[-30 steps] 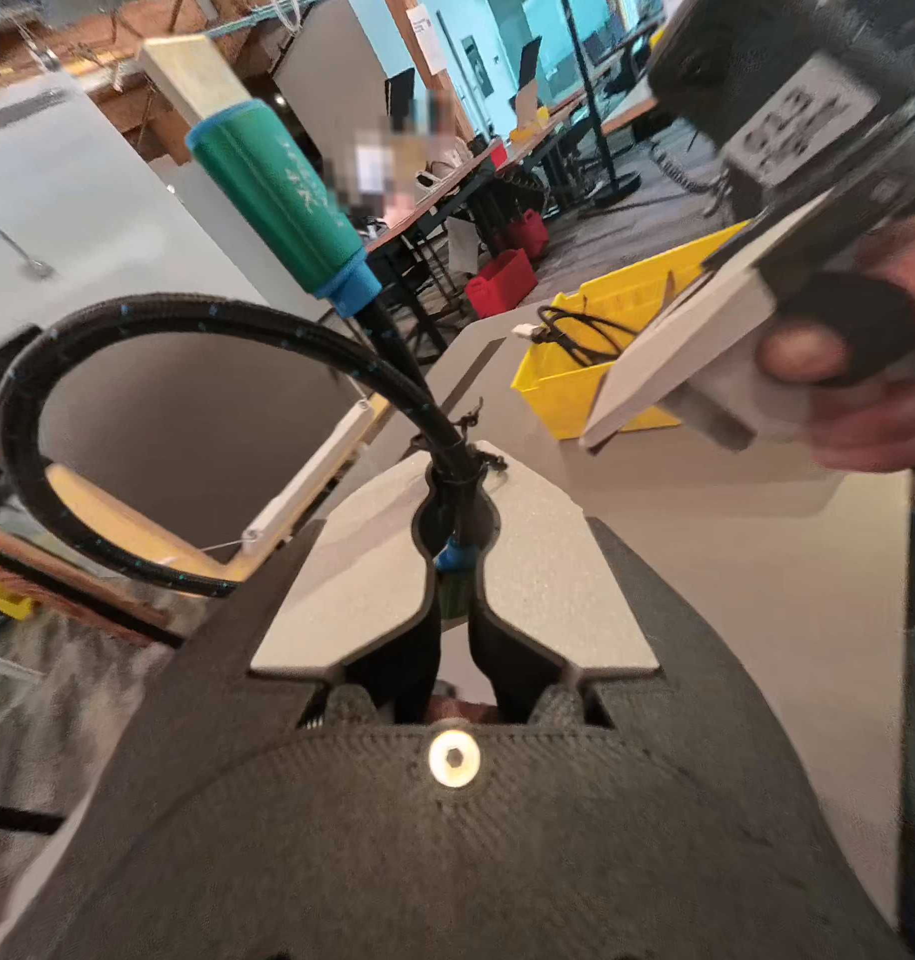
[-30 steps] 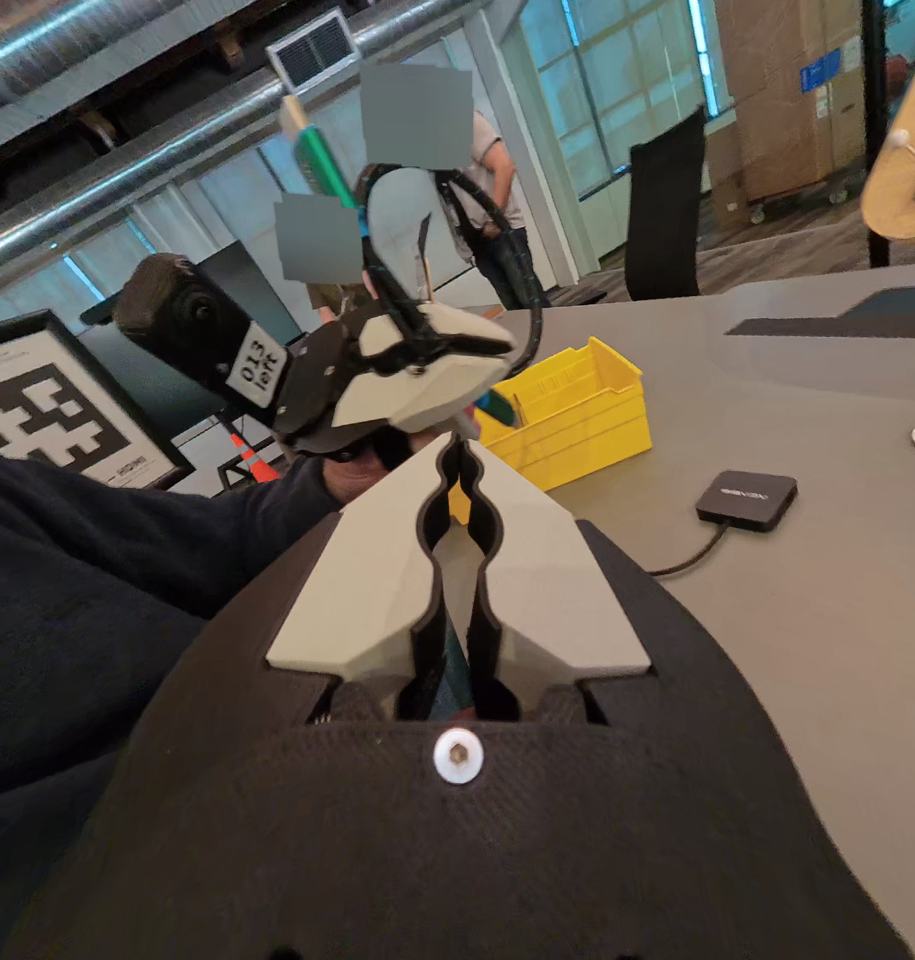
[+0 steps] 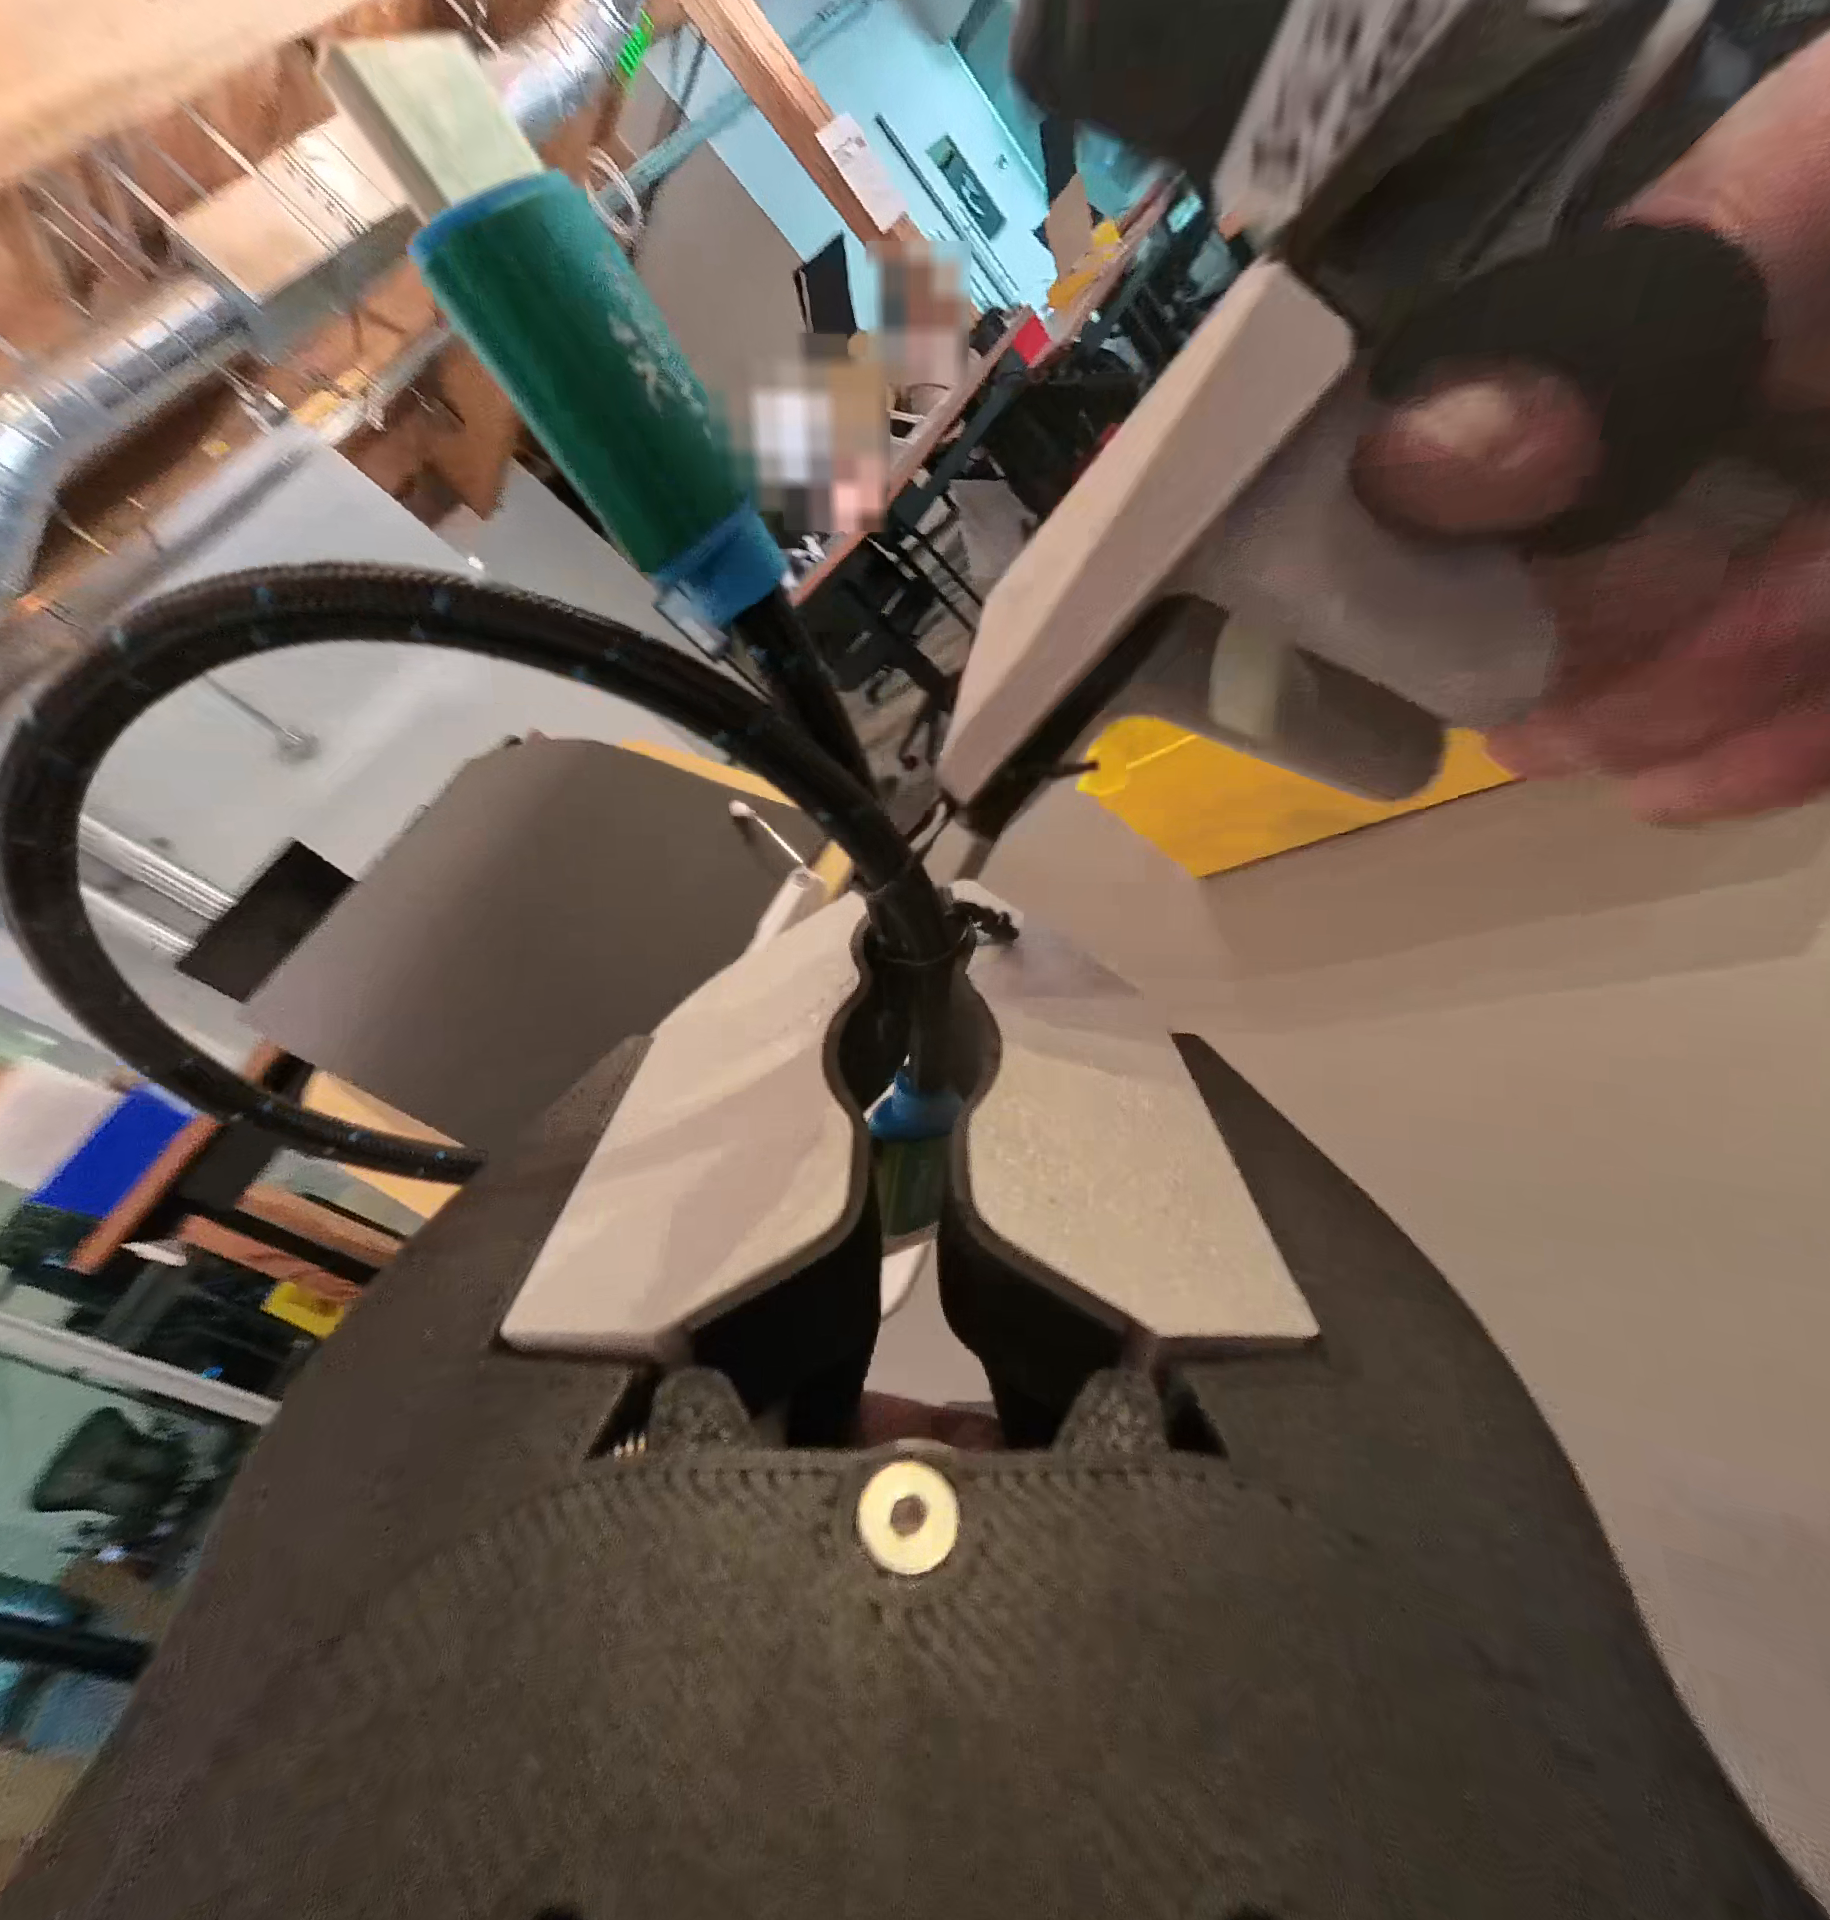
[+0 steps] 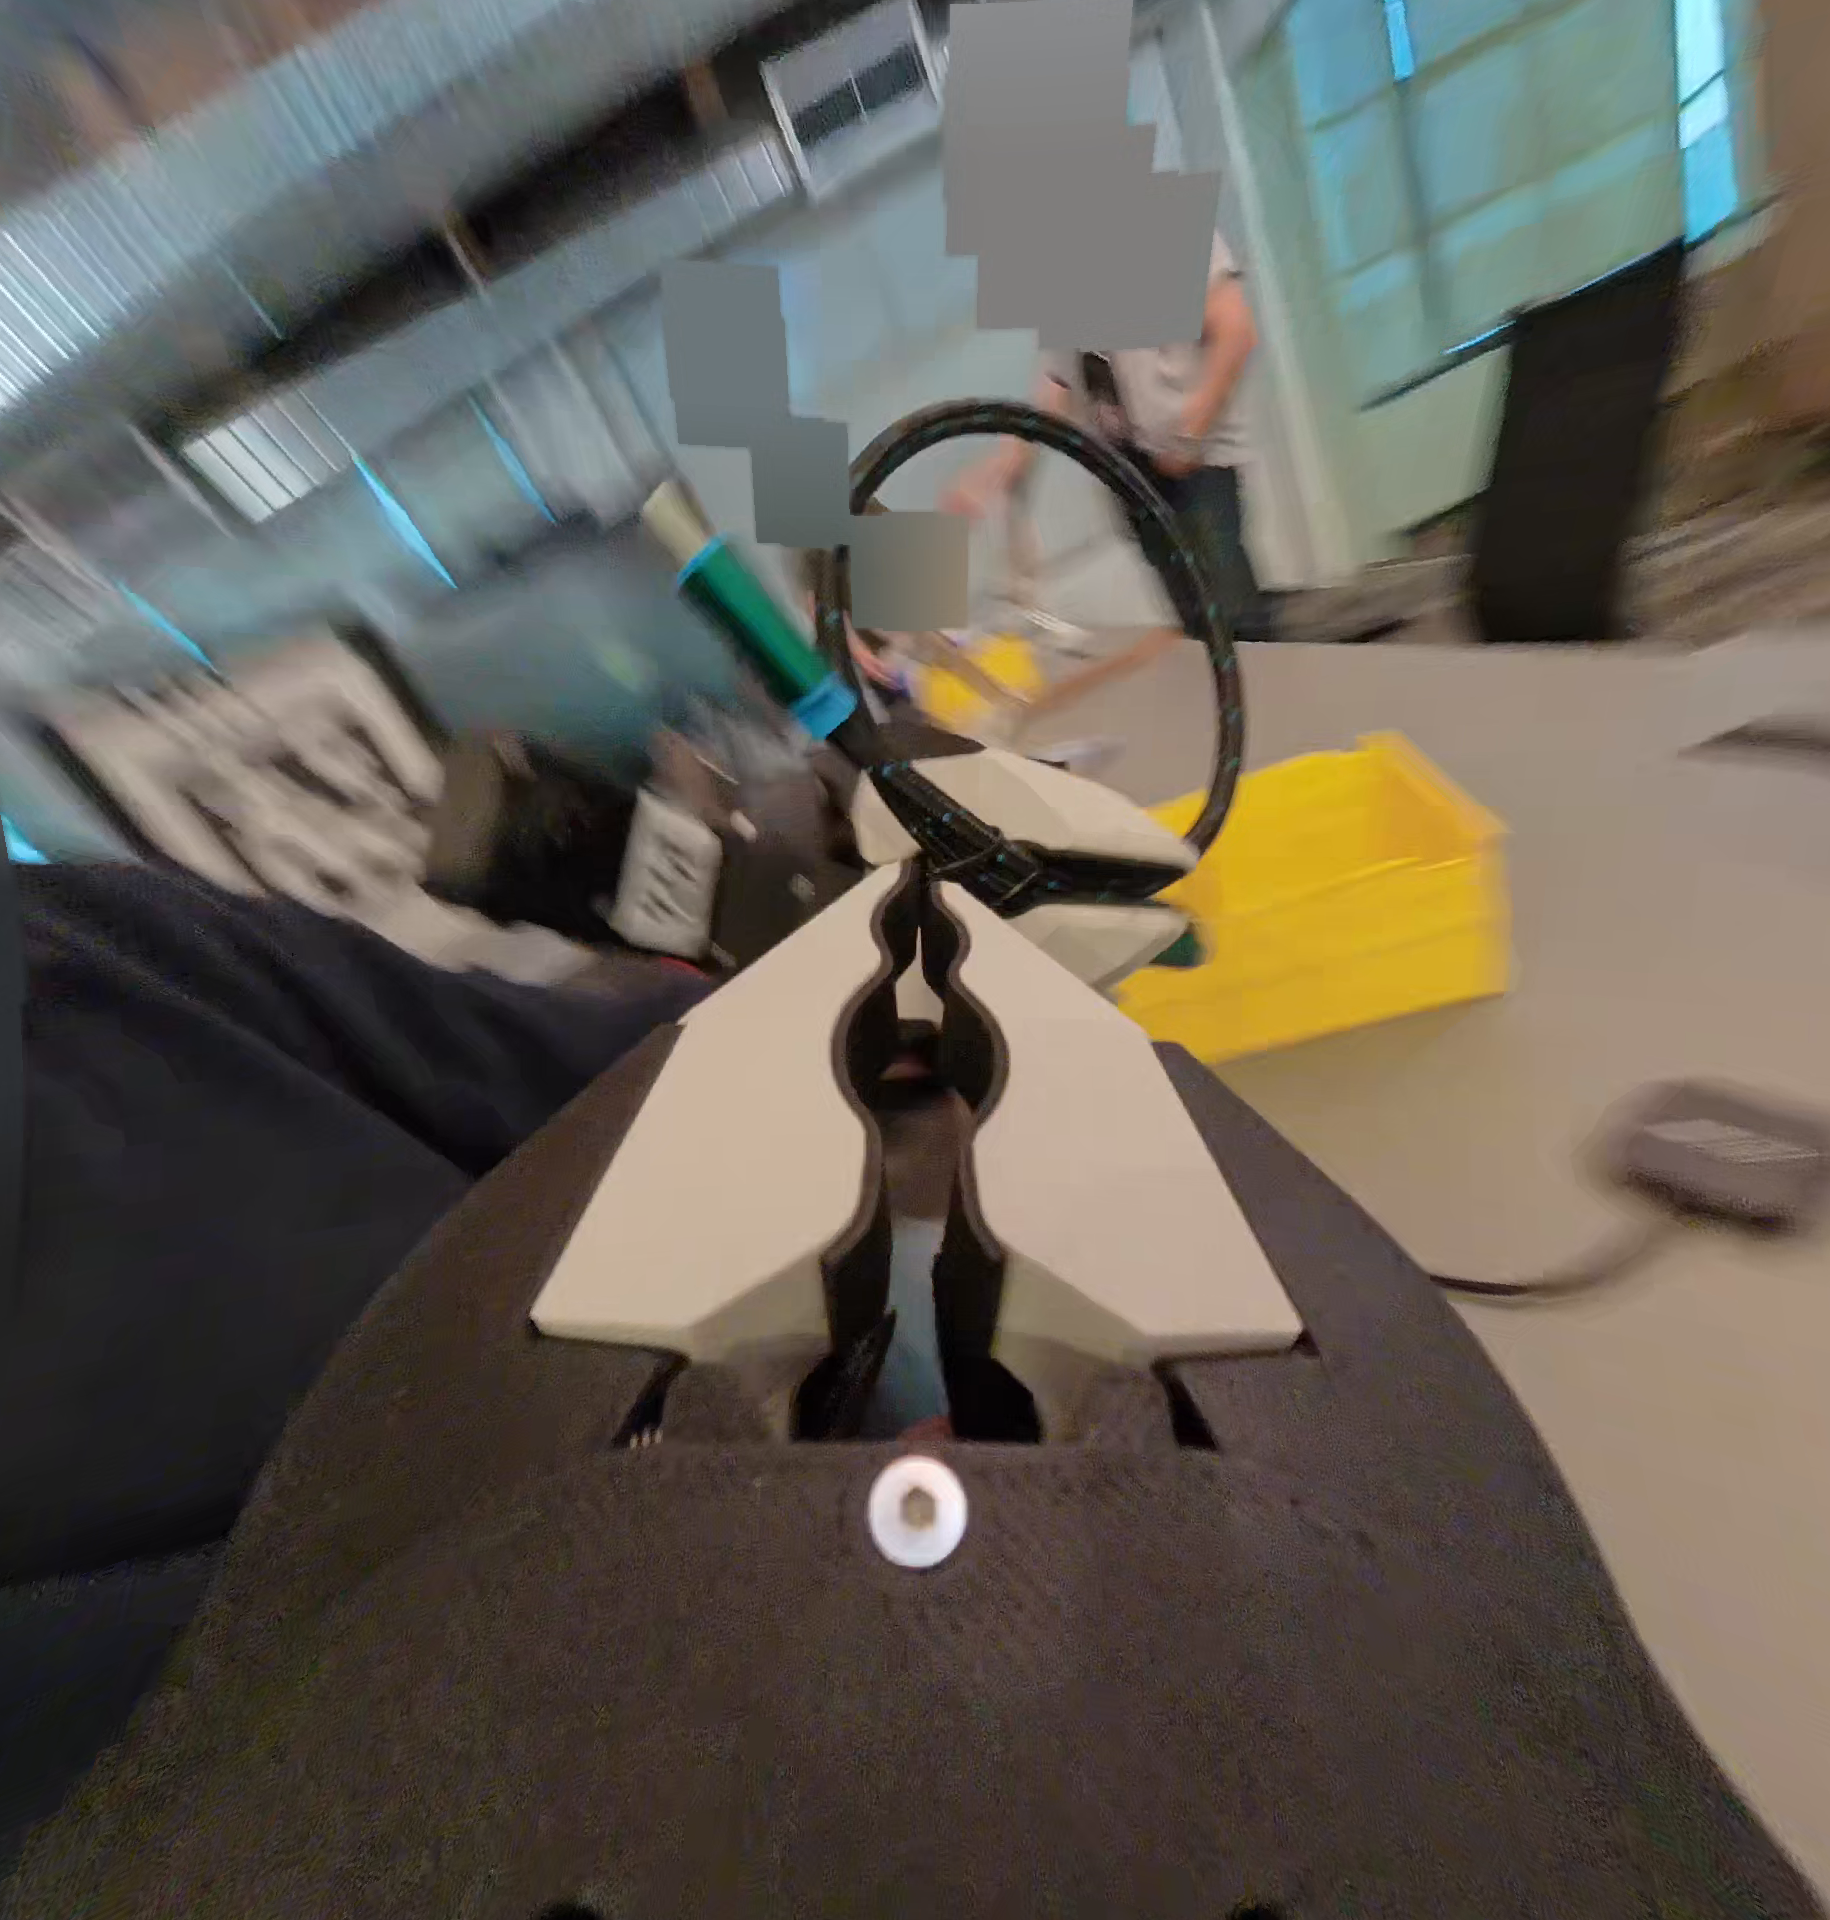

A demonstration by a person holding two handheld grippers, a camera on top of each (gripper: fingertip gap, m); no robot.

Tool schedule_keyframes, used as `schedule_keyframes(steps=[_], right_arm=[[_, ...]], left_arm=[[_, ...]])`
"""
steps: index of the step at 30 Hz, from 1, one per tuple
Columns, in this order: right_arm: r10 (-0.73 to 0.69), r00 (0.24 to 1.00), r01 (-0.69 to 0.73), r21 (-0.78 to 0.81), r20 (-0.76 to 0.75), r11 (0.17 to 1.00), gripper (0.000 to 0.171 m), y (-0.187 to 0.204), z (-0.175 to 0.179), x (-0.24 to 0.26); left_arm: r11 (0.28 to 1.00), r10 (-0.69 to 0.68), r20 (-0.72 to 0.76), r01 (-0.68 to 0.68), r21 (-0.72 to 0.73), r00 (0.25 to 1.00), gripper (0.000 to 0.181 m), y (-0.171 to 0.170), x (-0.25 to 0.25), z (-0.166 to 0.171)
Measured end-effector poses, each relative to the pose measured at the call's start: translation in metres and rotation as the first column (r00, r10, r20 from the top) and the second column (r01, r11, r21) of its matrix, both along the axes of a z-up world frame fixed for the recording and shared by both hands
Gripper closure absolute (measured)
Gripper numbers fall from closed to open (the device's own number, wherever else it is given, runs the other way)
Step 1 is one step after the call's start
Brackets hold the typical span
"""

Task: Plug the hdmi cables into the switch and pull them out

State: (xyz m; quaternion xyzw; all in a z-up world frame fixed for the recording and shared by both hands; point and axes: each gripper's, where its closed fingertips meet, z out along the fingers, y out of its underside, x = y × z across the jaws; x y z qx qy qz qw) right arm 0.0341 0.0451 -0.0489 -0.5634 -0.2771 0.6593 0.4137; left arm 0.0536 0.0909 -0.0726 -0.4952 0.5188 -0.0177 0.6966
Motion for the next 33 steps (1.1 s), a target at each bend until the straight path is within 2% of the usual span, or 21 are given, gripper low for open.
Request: schedule_keyframes(steps=[1,3,5,6,8,10,11,13,15,17,20,22,27,33], right_arm=[[0.057,0.989,-0.077,-0.147,-0.135,0.986,0.171,-0.003,0.002,0.001],[0.081,0.945,-0.175,-0.28,-0.318,0.944,0.171,-0.011,0.001,-0.002],[0.034,0.932,-0.151,-0.301,-0.362,0.942,0.171,-0.011,-0.004,-0.003],[0.0,0.945,-0.095,-0.275,-0.328,0.957,0.171,-0.008,-0.008,-0.002],[-0.075,0.98,0.054,-0.113,-0.186,0.992,0.17,-0.006,-0.01,-0.001],[-0.207,0.978,0.206,0.158,-0.012,0.966,0.163,-0.003,-0.008,0.003],[-0.305,0.947,0.258,0.328,0.098,0.909,0.159,0.0,-0.011,0.005],[-0.469,0.855,0.255,0.608,0.222,0.752,0.154,0.003,-0.012,0.008],[-0.587,0.76,0.183,0.775,0.279,0.605,0.153,0.004,-0.015,0.007],[-0.702,0.659,0.091,0.897,0.271,0.433,0.152,0.007,-0.017,0.007],[-0.777,0.583,-0.028,0.962,0.236,0.271,0.157,0.006,-0.018,0.004],[-0.801,0.554,-0.087,0.973,0.227,0.216,0.161,0.008,-0.019,0.003],[-0.812,0.536,-0.192,0.97,0.233,0.152,0.161,0.006,-0.025,-0.001],[-0.807,0.53,-0.275,0.953,0.261,0.127,0.164,0.006,-0.028,-0.004]], left_arm=[[0.999,0.012,-0.004,-0.012,0.04,1.0,0.175,0.0,0.0,0.001],[0.993,0.03,-0.014,-0.028,0.113,0.999,0.175,0.0,0.0,-0.001],[0.992,0.029,-0.019,-0.026,0.126,0.999,0.175,-0.001,0.001,-0.005],[0.995,0.025,-0.019,-0.023,0.094,1.0,0.175,0.0,0.001,-0.008],[0.999,0.01,-0.015,-0.01,0.053,1.0,0.175,0.001,0.002,-0.012],[1.0,0.004,-0.014,-0.004,0.011,1.0,0.175,0.001,0.004,-0.015],[1.0,-0.004,-0.005,0.004,-0.01,1.0,0.175,0.0,0.005,-0.015],[0.998,-0.006,0.01,0.007,-0.056,1.0,0.175,0.002,0.004,-0.014],[0.997,-0.002,0.009,0.003,-0.083,1.0,0.175,0.004,0.004,-0.015],[0.993,-0.003,0.011,0.004,-0.116,1.0,0.175,0.005,0.005,-0.017],[0.989,-0.015,0.01,0.016,-0.144,1.0,0.175,0.004,0.006,-0.019],[0.989,-0.01,-0.001,0.009,-0.145,1.0,0.175,0.004,0.006,-0.02],[0.985,-0.001,-0.004,0.0,-0.172,1.0,0.175,0.006,0.005,-0.022],[0.983,0.005,-0.054,-0.015,-0.183,0.999,0.175,0.007,0.004,-0.025]])
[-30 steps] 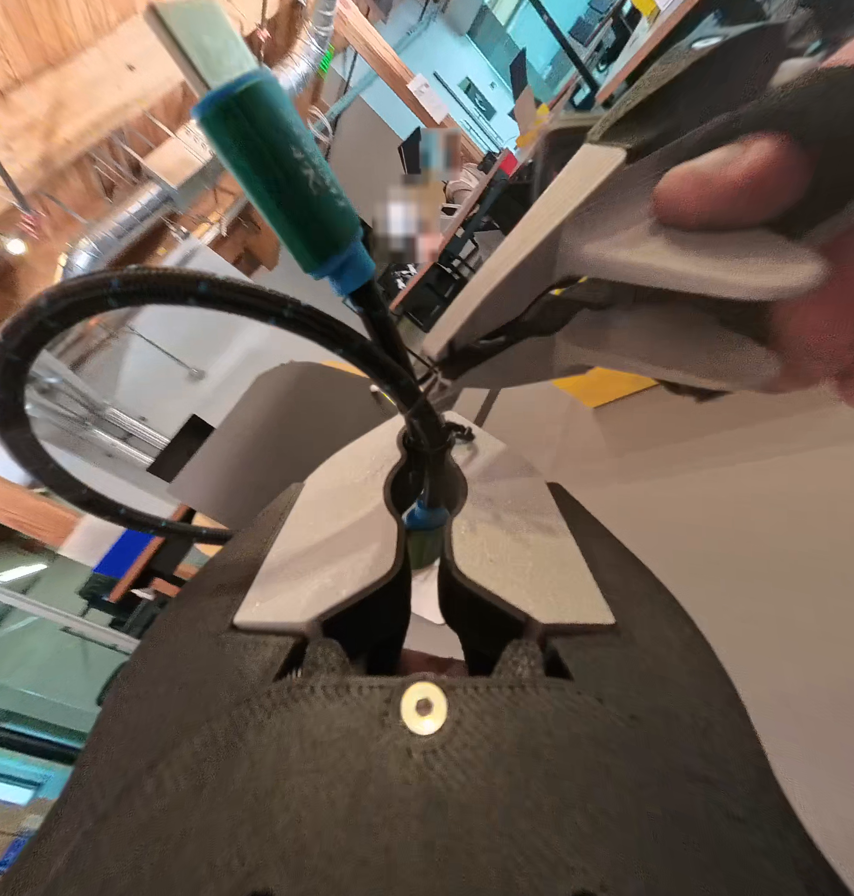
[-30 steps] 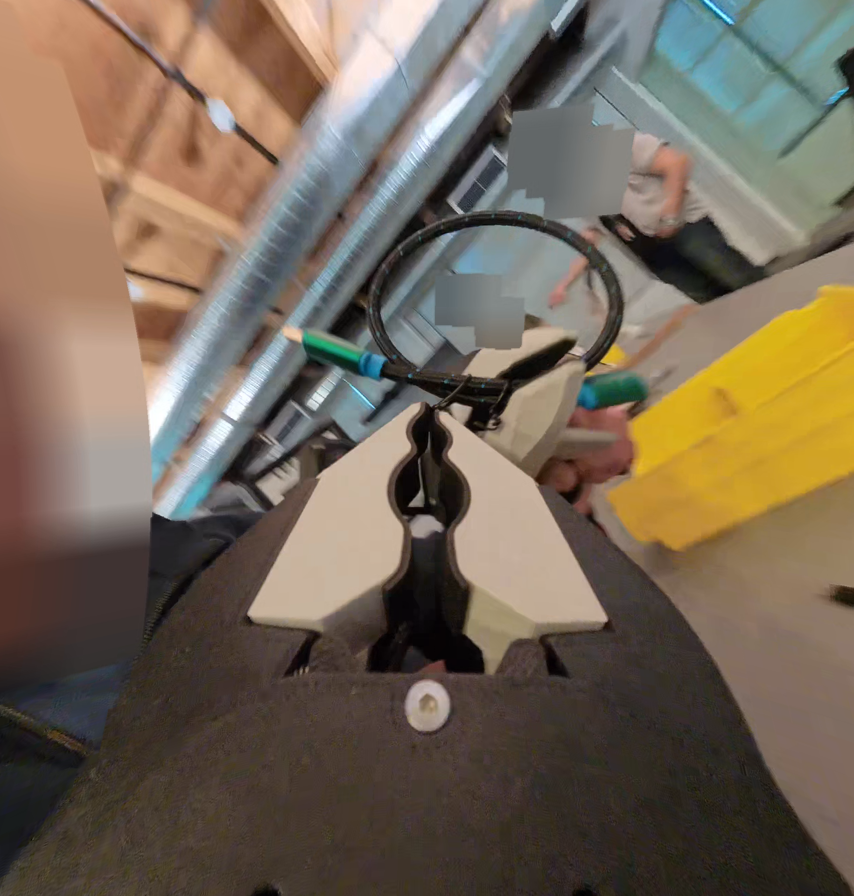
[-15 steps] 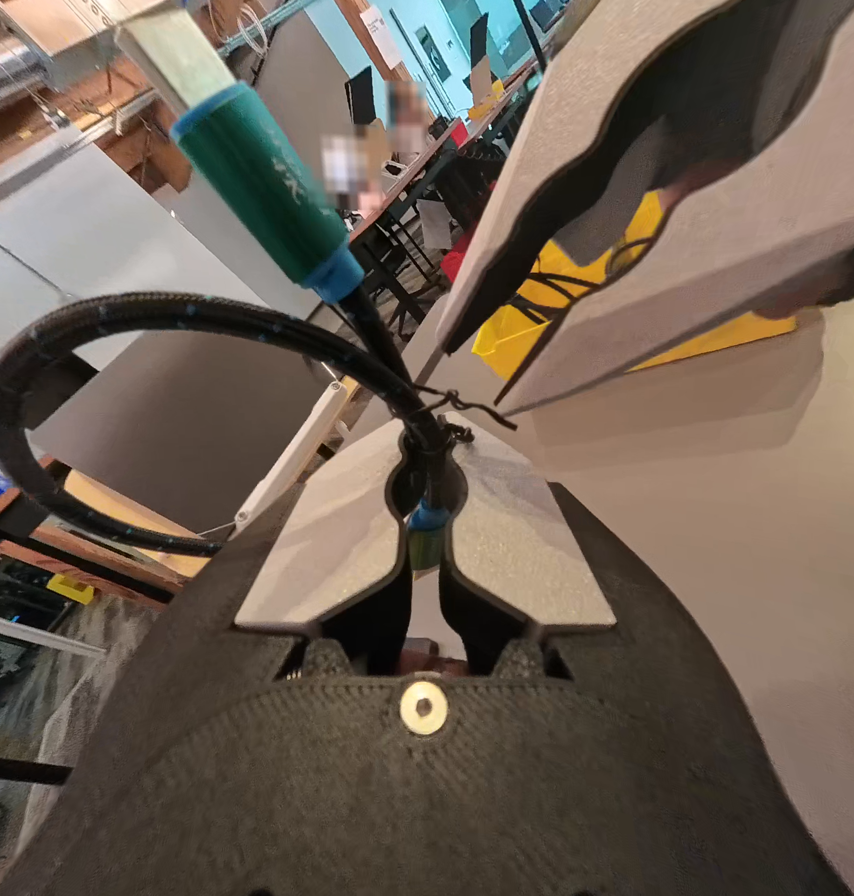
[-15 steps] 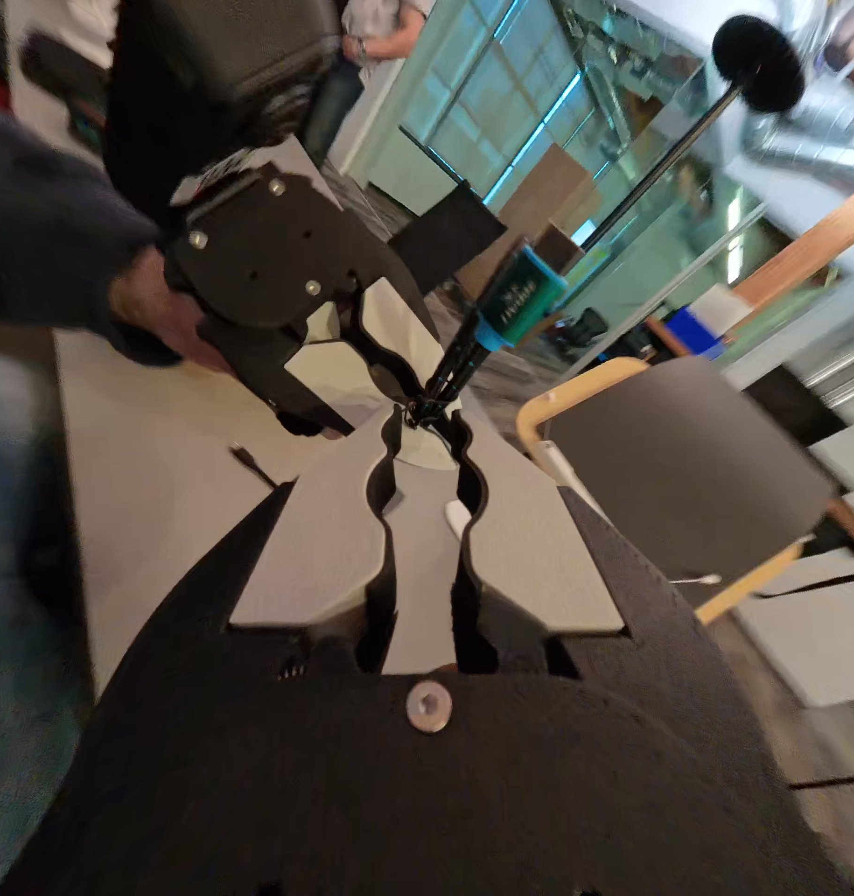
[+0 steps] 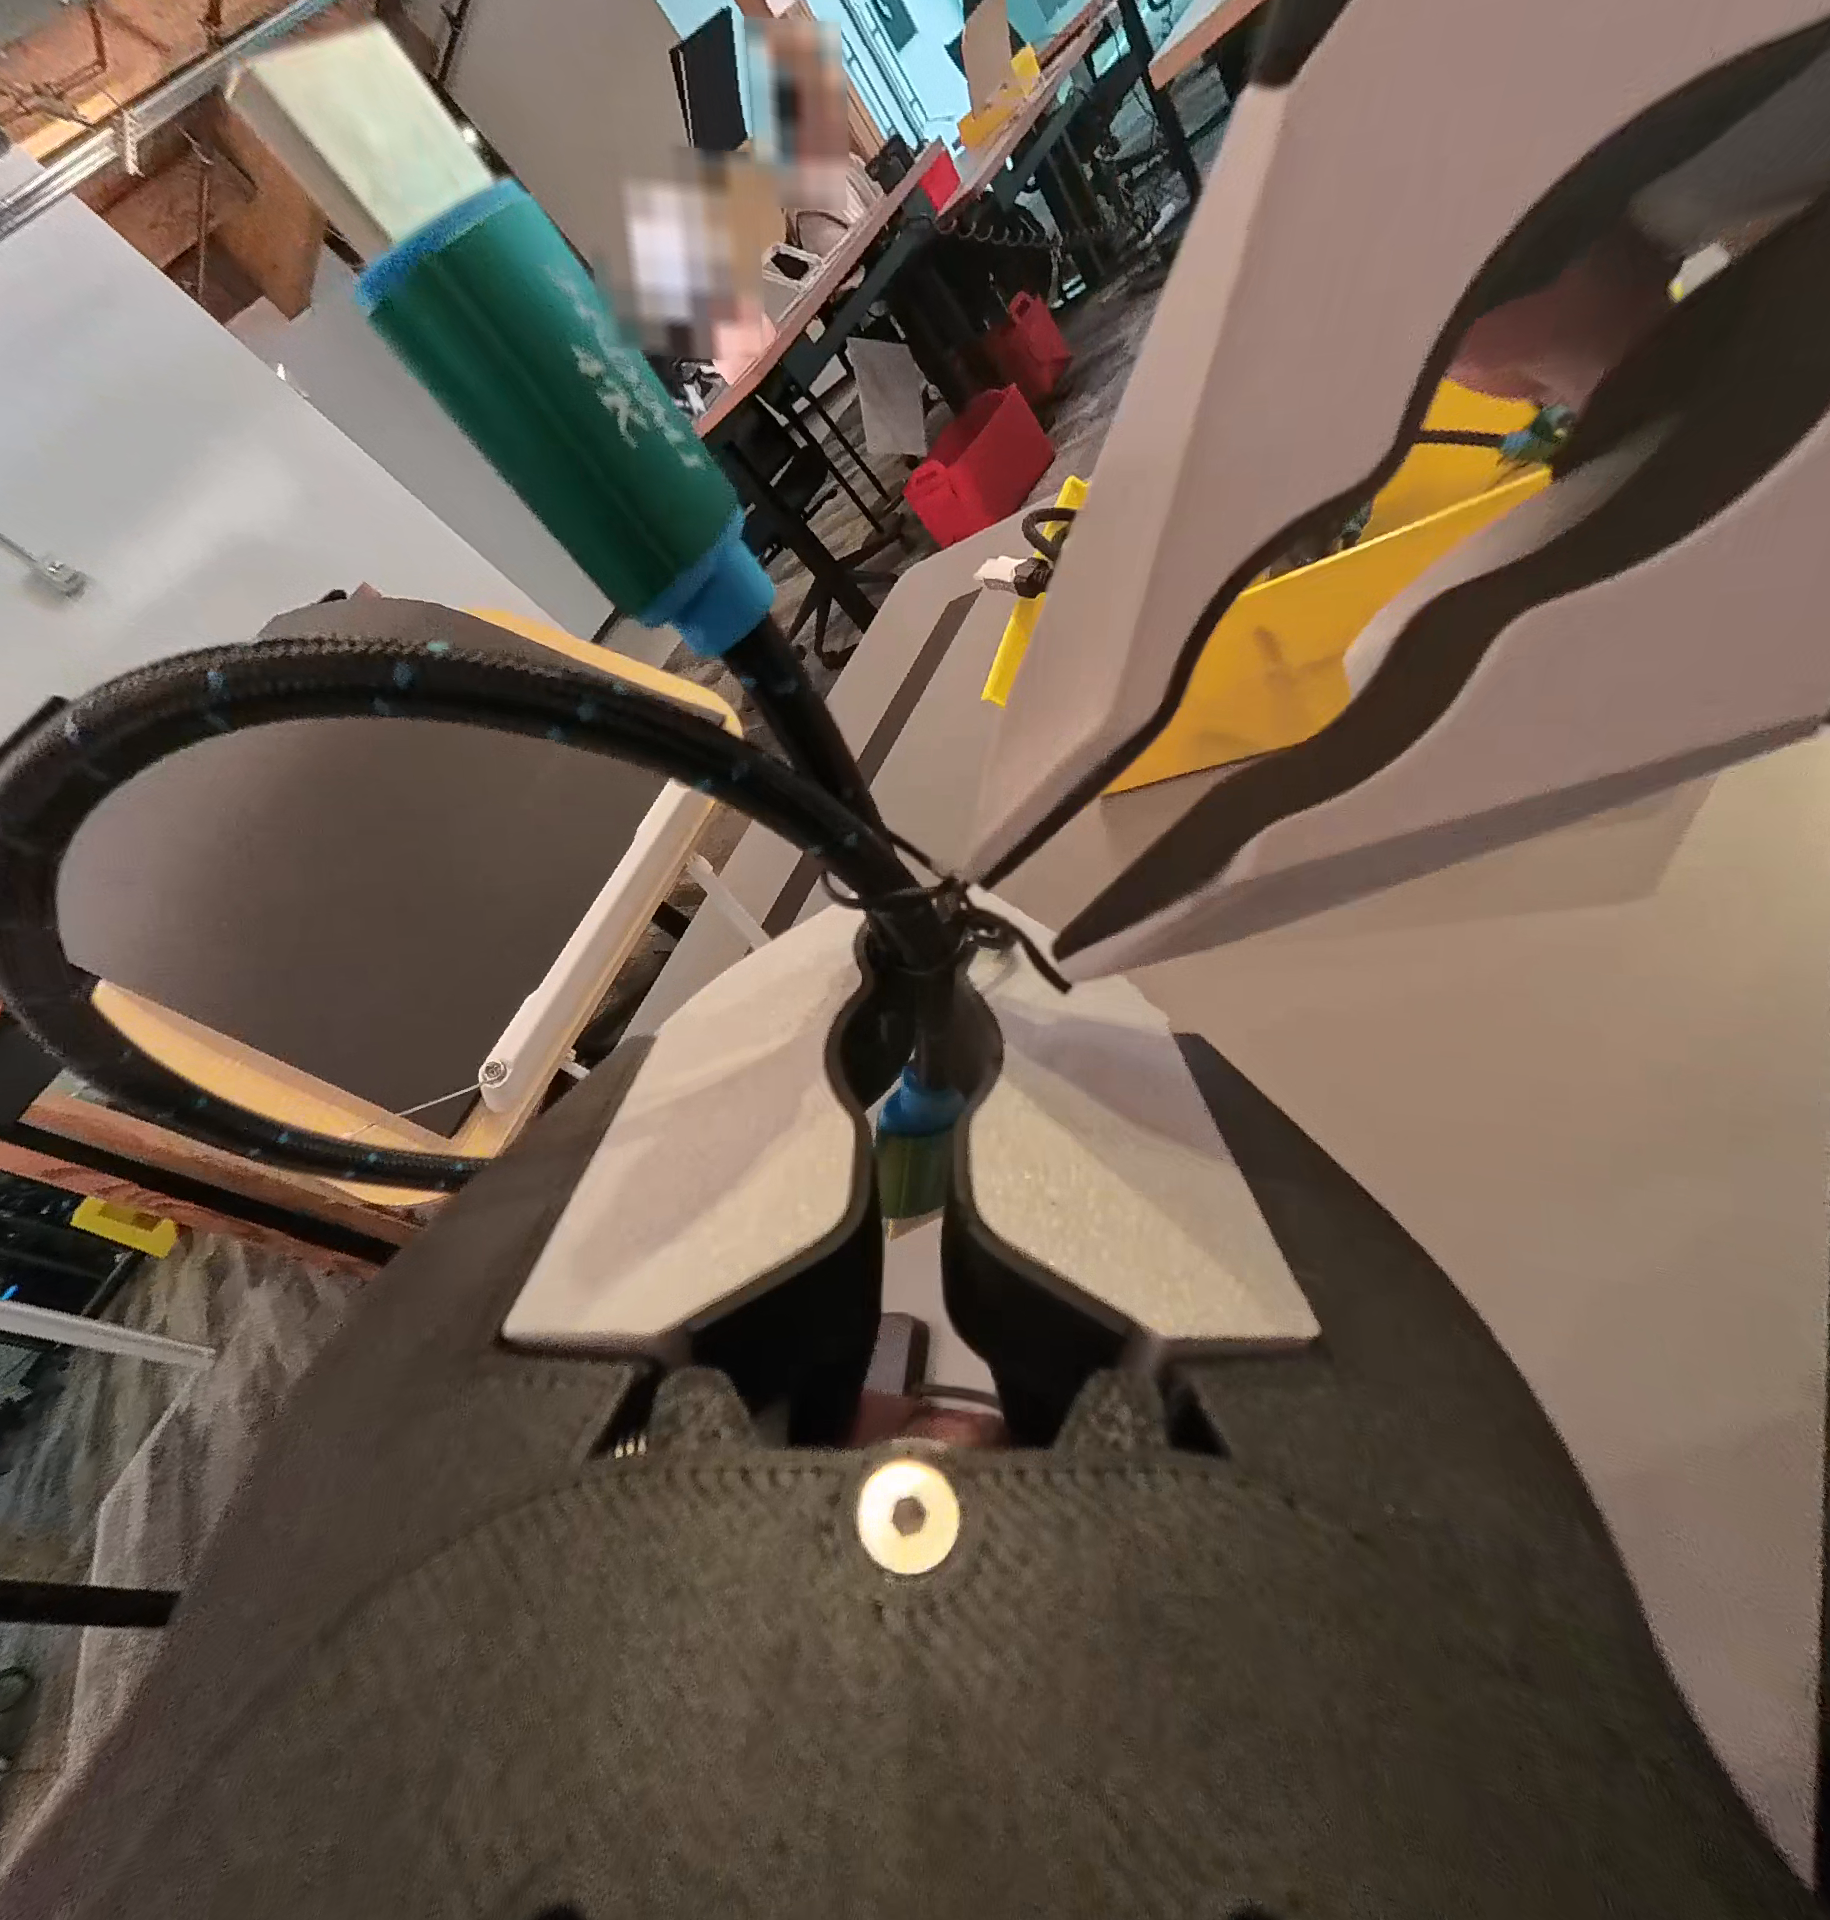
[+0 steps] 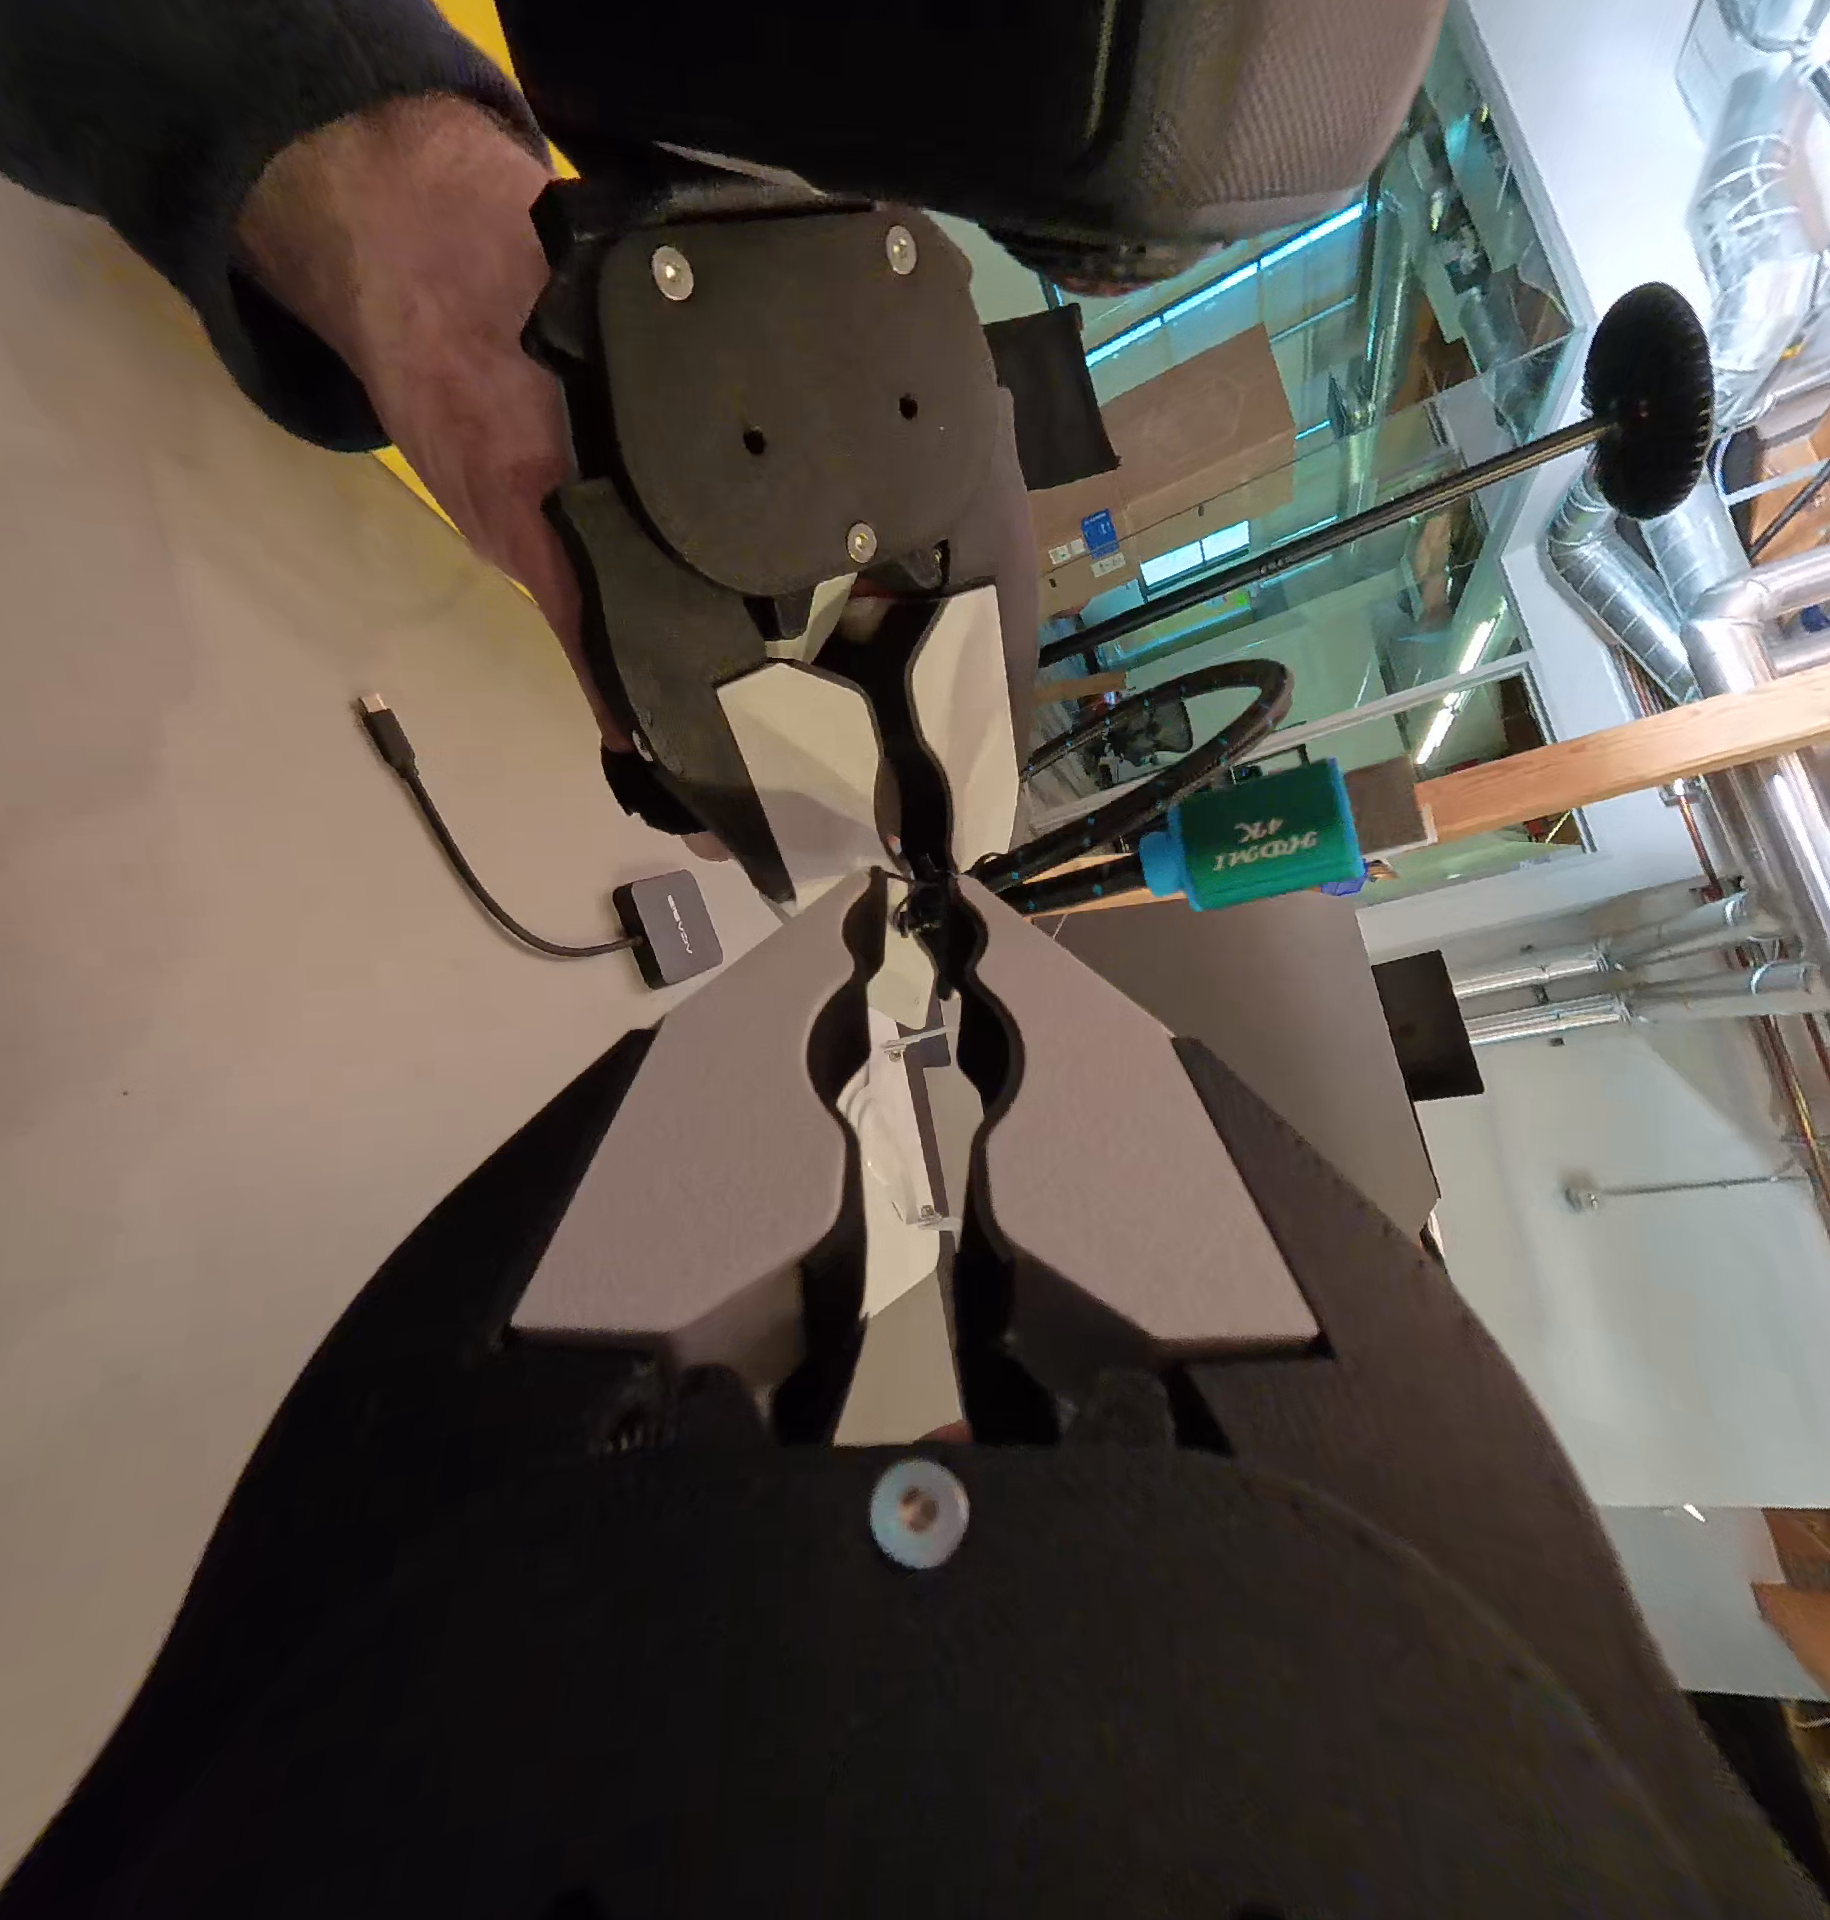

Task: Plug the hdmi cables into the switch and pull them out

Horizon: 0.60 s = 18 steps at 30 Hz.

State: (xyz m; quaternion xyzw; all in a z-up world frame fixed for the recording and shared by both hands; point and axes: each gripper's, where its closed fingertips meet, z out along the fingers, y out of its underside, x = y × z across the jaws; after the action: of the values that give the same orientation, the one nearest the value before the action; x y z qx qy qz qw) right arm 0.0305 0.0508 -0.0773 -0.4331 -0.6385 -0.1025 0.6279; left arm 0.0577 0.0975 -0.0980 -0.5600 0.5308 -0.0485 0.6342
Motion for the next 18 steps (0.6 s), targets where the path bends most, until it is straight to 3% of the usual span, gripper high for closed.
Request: schedule_keyframes(steps=[18], right_arm=[[0.015,0.999,-0.012,-0.064,0.045,0.998,0.169,0.001,-0.009,-0.003]], left_arm=[[0.998,0.041,-0.131,-0.035,0.049,0.991,0.176,0.0,0.001,-0.011]])
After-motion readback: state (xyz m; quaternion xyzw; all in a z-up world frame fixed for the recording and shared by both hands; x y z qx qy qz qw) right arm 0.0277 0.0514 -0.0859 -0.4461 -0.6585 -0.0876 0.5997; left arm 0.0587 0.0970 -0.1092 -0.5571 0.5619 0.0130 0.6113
